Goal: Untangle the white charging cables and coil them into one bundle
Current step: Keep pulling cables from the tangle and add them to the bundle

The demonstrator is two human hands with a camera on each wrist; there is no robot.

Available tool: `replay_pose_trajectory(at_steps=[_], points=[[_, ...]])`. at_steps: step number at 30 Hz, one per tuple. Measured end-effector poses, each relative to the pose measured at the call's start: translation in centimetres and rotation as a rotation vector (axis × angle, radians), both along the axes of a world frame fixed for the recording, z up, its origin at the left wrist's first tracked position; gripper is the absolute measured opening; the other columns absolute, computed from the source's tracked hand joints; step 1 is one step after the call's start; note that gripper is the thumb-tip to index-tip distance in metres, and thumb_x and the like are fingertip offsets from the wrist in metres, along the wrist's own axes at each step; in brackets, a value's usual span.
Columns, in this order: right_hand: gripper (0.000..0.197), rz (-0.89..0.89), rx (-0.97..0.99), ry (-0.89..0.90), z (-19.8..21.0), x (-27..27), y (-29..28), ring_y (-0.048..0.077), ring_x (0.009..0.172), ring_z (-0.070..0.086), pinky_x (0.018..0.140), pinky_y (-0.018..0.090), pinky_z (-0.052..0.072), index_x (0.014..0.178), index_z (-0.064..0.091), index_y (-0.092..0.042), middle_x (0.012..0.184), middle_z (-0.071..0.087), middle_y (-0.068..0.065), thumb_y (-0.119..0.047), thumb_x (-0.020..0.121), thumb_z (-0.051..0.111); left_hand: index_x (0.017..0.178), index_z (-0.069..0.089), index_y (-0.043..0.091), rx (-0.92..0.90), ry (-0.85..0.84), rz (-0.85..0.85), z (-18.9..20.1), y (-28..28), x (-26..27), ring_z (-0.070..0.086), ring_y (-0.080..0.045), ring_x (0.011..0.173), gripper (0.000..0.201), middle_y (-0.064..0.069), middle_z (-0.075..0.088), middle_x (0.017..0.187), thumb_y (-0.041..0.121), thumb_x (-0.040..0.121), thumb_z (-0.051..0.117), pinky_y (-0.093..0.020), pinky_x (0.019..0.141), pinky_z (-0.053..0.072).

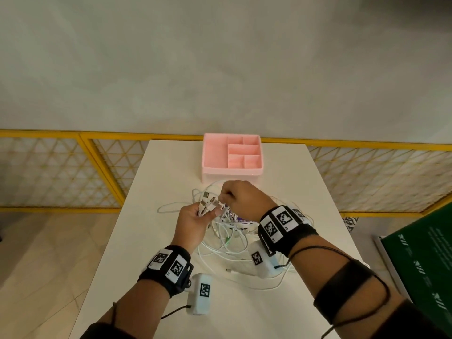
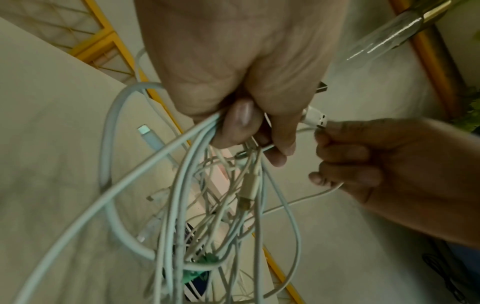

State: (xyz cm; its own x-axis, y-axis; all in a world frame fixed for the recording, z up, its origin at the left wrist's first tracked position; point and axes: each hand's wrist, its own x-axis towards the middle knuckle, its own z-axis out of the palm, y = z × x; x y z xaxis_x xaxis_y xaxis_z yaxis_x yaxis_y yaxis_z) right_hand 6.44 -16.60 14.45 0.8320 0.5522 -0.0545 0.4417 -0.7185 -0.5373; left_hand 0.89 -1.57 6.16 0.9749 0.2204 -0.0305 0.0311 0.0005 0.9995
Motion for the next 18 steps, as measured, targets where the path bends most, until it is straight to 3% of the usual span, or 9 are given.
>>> replay_pose_trajectory(at_steps=[3, 6, 8, 11, 15, 18], points=[[0.018, -0.079, 0.211, 0.086, 2.0, -0.3, 0.2, -0.001, 0.057, 0.053, 0.057, 0.019, 0.037, 0.087, 0.066, -0.003, 0.064, 0.060, -0.013, -0.015, 0.097, 0.057, 0.081, 0.075, 0.009, 0.042, -0.028, 0.002, 0.0, 0.3, 0.7, 0.054, -0.003, 0.053, 0.004, 0.010, 0.068, 0.061, 0.010, 0.083, 0.079, -0.017, 0.056, 0.042], [0.021, -0.167, 0.452, 0.129, 5.1, -0.1, 0.1, -0.006, 0.046, 0.049, 0.051, 0.011, 0.036, 0.082, 0.066, -0.011, 0.053, 0.058, -0.024, -0.009, 0.098, 0.053, 0.083, 0.077, 0.016, 0.093, 0.004, 0.031, -0.7, 0.9, 1.2, 0.067, -0.004, 0.067, 0.005, 0.009, 0.075, 0.072, 0.019, 0.082, 0.081, -0.021, 0.070, 0.049], [0.022, -0.195, 0.507, 0.079, 7.1, 0.2, -0.4, -0.007, 0.050, 0.051, 0.054, 0.013, 0.036, 0.078, 0.068, -0.014, 0.059, 0.061, -0.020, -0.011, 0.097, 0.056, 0.080, 0.075, 0.017, 0.081, 0.019, 0.047, -0.9, 1.2, 1.0, 0.060, 0.001, 0.057, 0.008, 0.016, 0.068, 0.061, 0.022, 0.084, 0.080, -0.022, 0.062, 0.046], [0.020, -0.192, 0.479, 0.020, 8.0, 0.4, -1.3, -0.006, 0.061, 0.055, 0.062, 0.015, 0.040, 0.079, 0.069, -0.010, 0.071, 0.064, -0.016, -0.011, 0.095, 0.058, 0.078, 0.071, 0.019, 0.062, -0.002, 0.044, -0.5, 1.1, 1.2, 0.048, 0.003, 0.045, 0.010, 0.019, 0.057, 0.050, 0.020, 0.085, 0.078, -0.014, 0.047, 0.038], [0.021, -0.284, 0.527, 0.016, 6.4, 1.5, -3.0, 0.000, 0.066, 0.056, 0.070, 0.025, 0.042, 0.075, 0.067, -0.017, 0.080, 0.070, -0.005, -0.014, 0.094, 0.059, 0.082, 0.076, 0.019, 0.032, -0.013, 0.081, -0.6, 1.8, 2.1, 0.058, -0.003, 0.060, 0.005, 0.012, 0.068, 0.065, 0.021, 0.084, 0.080, -0.023, 0.061, 0.046], [0.020, -0.348, 0.369, 0.041, 4.2, 2.0, -4.9, -0.003, 0.057, 0.053, 0.062, 0.023, 0.041, 0.081, 0.068, -0.014, 0.075, 0.066, -0.005, -0.011, 0.095, 0.053, 0.087, 0.077, 0.011, 0.023, 0.010, 0.096, -0.9, 2.0, 1.9, 0.052, -0.001, 0.049, 0.006, 0.008, 0.069, 0.065, 0.015, 0.083, 0.080, -0.022, 0.053, 0.041]])
